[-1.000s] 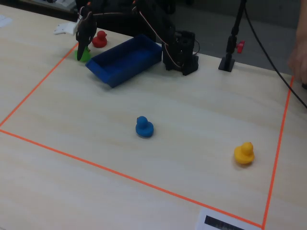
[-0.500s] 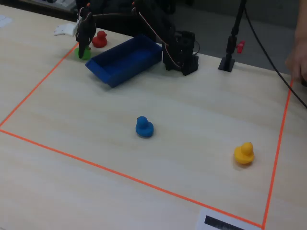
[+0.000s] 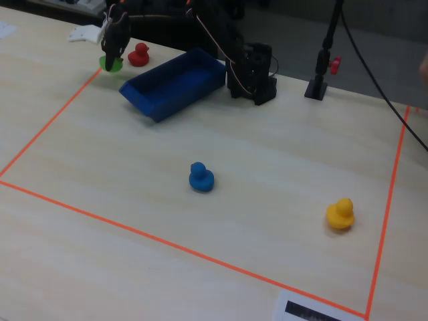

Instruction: Grasp green duck and put it into box.

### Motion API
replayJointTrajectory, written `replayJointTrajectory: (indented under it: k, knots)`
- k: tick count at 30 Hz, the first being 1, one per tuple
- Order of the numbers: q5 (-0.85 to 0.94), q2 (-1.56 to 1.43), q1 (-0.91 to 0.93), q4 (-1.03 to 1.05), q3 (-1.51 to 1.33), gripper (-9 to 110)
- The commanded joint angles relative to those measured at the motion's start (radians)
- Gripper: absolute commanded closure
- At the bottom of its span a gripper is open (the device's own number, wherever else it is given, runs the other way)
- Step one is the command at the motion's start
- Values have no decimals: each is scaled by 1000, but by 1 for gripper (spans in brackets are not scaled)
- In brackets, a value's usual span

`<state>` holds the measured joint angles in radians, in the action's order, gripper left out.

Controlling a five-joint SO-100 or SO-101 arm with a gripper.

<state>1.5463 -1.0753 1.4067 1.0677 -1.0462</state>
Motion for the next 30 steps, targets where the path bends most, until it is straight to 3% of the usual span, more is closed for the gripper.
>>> replayJointTrajectory:
  k: [1, 6, 12, 23, 30]
  knots:
    - [-74, -249, -107, 114, 20, 101]
    - [-115, -472, -218, 272, -72, 101]
    - [-63, -787, -233, 310, -440, 101]
    - [138, -1187, -89, 193, -1097, 100]
    - [149, -1187, -103, 71, -1230, 100]
